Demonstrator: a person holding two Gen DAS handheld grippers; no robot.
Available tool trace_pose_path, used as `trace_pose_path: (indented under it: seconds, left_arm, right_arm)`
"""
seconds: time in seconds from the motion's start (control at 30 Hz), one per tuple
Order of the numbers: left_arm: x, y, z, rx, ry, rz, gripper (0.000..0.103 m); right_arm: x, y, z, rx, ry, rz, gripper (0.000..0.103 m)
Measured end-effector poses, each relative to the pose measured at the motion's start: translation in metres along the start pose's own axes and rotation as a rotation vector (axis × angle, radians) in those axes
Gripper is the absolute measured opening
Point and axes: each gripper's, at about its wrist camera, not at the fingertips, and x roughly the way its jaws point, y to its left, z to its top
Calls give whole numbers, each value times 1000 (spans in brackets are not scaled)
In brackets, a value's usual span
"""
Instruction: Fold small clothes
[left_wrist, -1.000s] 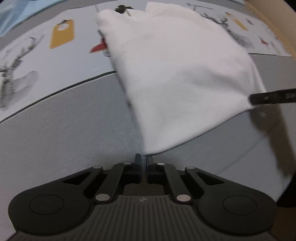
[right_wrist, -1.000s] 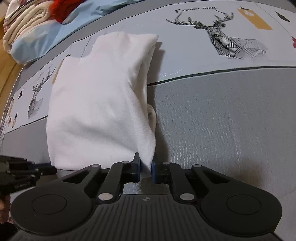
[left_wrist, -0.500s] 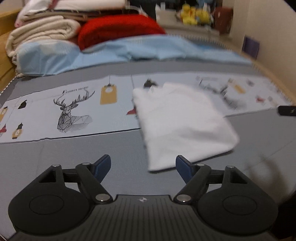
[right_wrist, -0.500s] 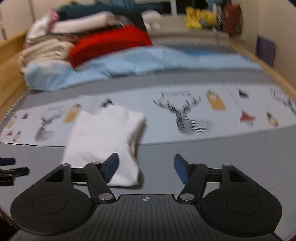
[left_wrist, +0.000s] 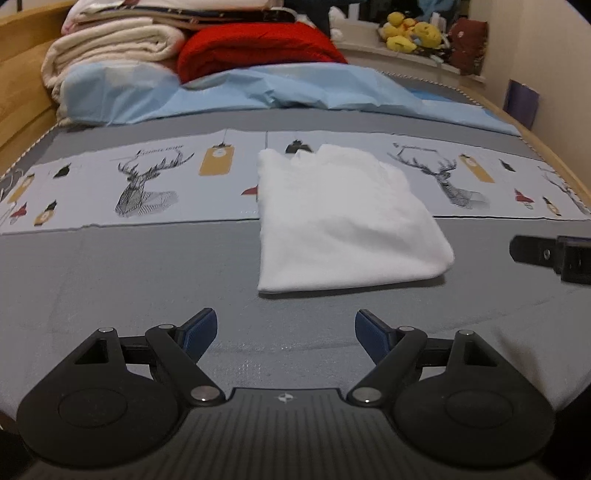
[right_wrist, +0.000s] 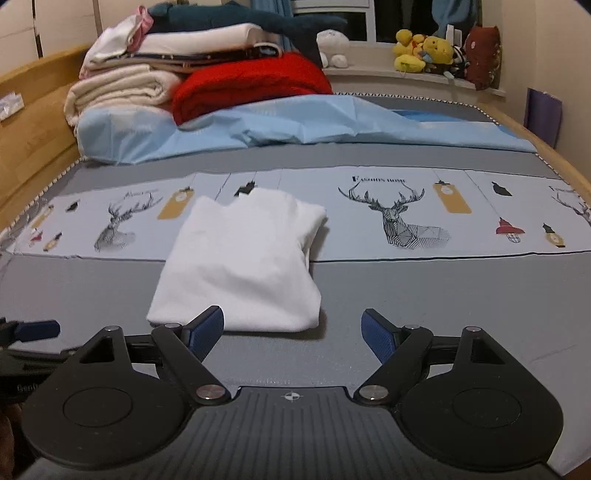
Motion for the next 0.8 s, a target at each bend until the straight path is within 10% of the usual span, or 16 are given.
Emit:
trace_pose_path:
  seconds: [0.8]
  left_arm:
    - [3, 8, 4, -39, -8, -21, 86]
  right_arm:
    - [18, 20, -4, -73, 39, 13, 84]
